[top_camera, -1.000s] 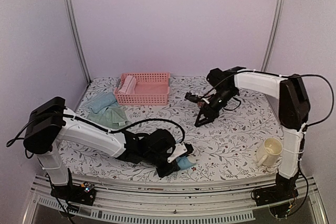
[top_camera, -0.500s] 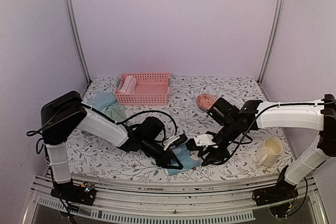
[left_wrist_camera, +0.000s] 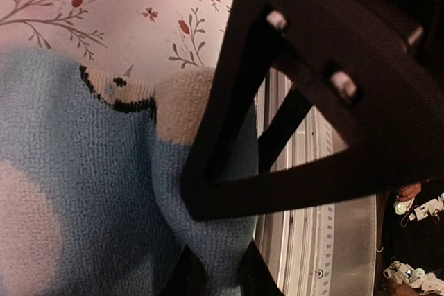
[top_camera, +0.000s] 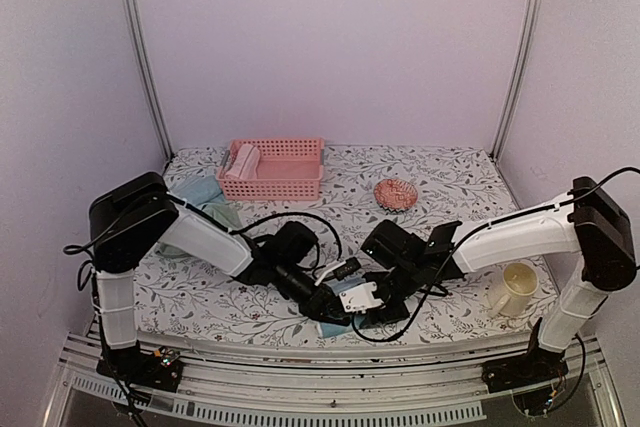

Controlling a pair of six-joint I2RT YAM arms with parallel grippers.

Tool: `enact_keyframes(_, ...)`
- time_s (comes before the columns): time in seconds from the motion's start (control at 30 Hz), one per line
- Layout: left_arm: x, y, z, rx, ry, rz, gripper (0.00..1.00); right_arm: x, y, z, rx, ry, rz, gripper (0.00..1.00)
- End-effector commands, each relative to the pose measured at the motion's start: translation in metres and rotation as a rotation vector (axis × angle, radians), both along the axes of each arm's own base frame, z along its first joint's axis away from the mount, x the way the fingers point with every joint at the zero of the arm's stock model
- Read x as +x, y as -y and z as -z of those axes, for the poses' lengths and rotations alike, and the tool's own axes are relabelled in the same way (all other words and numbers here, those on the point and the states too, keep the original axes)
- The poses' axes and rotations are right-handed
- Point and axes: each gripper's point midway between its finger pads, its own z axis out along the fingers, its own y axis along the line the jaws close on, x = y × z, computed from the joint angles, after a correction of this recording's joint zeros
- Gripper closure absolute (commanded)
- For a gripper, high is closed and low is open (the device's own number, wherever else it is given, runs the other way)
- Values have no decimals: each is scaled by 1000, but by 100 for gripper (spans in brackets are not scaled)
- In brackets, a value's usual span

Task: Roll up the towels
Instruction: Roll the towel at the center of the board.

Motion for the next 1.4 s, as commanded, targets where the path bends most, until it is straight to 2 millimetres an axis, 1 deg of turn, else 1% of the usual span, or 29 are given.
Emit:
enact_keyframes(0.0,-17,-50,66,303,-93,-43,85,-1,8,28,-60,11,0,66)
enact_keyframes(0.1,-10,-52,49,278,-34,-61,68,-9,16,36,-85,-45,-8,78)
enact_keyframes(0.13,-6,-54,46,283,-1,-81,63,-11,17,36,-85,-81,-8,80)
enact_keyframes(0.17,0,-53,32,258,43,-99,59,-14,19,36,-87,-124,-6,83)
enact_keyframes(0.2,5,-55,25,255,79,-122,57,-15,20,35,-87,-164,1,85)
enact_keyframes(0.23,13,-59,22,271,123,-165,37,-17,21,35,-88,-207,7,86)
enact_keyframes(0.27,22,-63,20,292,159,-216,13,-17,22,34,-91,-245,16,87)
enact_keyframes(0.3,27,-67,15,293,195,-249,3,-16,22,32,-89,-285,25,87)
enact_keyframes(0.37,32,-73,5,278,235,-297,2,-15,24,32,-107,-369,44,88)
enact_keyframes(0.47,44,-81,-12,248,297,-400,1,-8,20,29,-117,-481,75,88)
enact_keyframes(0.53,58,-94,-25,257,380,-510,1,-6,19,31,-145,-571,96,88)
enact_keyframes(0.57,66,-102,-34,267,436,-575,2,-1,15,29,-150,-608,103,88)
enact_keyframes(0.6,71,-110,-43,281,490,-632,1,1,16,31,-168,-650,117,88)
enact_keyframes(0.67,78,-127,-75,268,653,-752,1,7,14,34,-181,-713,143,88)
enact_keyframes(0.7,77,-133,-100,223,744,-816,2,10,15,37,-195,-743,158,88)
enact_keyframes(0.77,64,-137,-144,66,896,-857,2,17,15,42,-219,-793,185,87)
enact_keyframes(0.8,59,-140,-161,-11,938,-872,2,20,15,44,-232,-819,195,87)
enact_keyframes(0.87,51,-139,-179,-122,977,-846,1,26,16,52,-258,-866,218,87)
enact_keyframes(0.9,44,-133,-179,-139,995,-779,2,29,17,58,-273,-893,233,87)
enact_keyframes(0.93,39,-125,-176,-131,1012,-706,6,33,18,66,-288,-924,252,87)
enact_keyframes(1.0,28,-104,-160,-78,1036,-530,19,34,18,69,-298,-955,264,87)
enact_keyframes(1.03,22,-94,-151,-42,1037,-451,27,34,18,70,-303,-963,269,87)
enact_keyframes(1.07,19,-81,-149,-18,1048,-389,33,34,18,71,-307,-968,274,87)
enact_keyframes(1.1,14,-71,-142,9,1063,-322,36,34,17,72,-310,-974,278,86)
enact_keyframes(1.13,10,-63,-130,45,1083,-254,37,34,17,73,-313,-980,280,86)
enact_keyframes(1.23,4,-40,-103,136,1121,-94,36,33,18,75,-325,-996,288,86)
enact_keyframes(1.37,3,-19,-74,247,1175,57,38,31,18,74,-328,-1008,293,85)
